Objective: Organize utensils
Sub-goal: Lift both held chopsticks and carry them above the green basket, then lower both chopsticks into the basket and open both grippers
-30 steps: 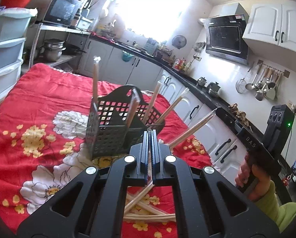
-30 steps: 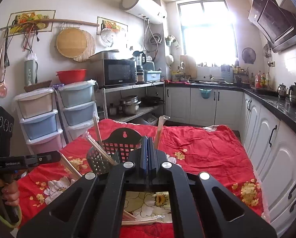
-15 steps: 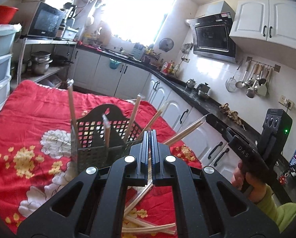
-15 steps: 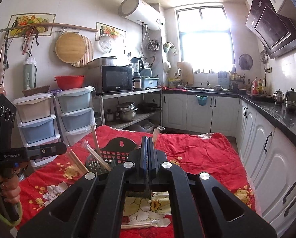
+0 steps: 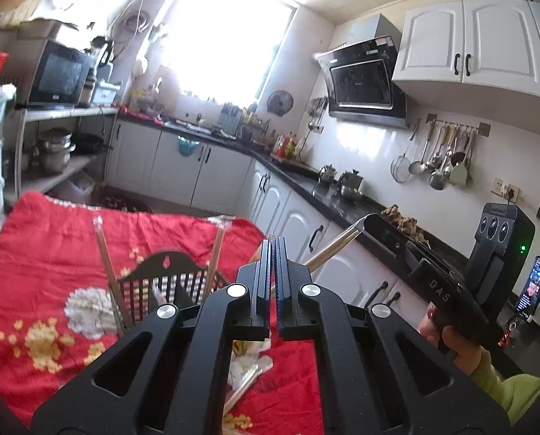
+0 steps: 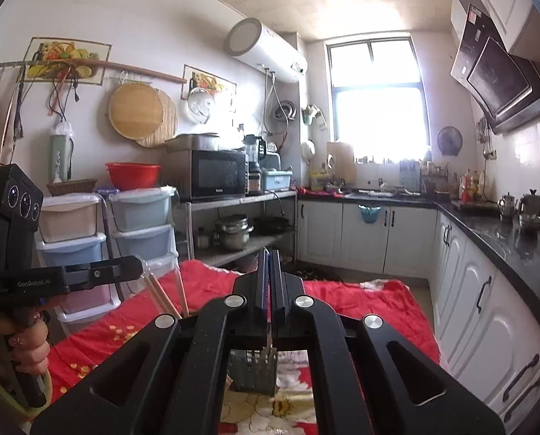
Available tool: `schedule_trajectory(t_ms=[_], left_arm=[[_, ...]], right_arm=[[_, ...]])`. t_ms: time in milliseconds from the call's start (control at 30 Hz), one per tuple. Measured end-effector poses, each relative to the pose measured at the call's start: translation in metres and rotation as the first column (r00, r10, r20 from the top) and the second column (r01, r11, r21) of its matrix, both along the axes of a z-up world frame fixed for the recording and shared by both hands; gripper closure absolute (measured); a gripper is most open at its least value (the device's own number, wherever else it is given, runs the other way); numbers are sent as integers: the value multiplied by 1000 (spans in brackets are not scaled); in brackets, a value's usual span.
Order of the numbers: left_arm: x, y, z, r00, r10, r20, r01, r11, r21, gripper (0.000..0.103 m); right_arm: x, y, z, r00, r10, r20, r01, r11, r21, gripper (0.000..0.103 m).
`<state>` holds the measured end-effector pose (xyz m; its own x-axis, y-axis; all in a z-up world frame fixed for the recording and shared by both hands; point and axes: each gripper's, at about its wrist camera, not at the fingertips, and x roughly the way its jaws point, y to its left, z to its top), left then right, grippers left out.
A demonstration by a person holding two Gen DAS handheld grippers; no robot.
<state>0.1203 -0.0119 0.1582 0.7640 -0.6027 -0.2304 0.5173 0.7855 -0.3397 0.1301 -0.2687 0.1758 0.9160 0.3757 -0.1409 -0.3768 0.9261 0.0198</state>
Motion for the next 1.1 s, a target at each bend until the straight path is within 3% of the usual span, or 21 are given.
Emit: schedule_trajectory(t_ms=[633, 1100], left_arm=[[21, 13, 57, 993, 84, 85, -83, 996, -18, 103], [51, 29, 74, 982, 162, 98, -163, 987, 1, 103]], right_arm=[[20, 22, 55, 996, 20, 84, -21, 1000, 6, 102], [59, 32, 73, 997, -8, 78, 9, 1000, -11, 102]])
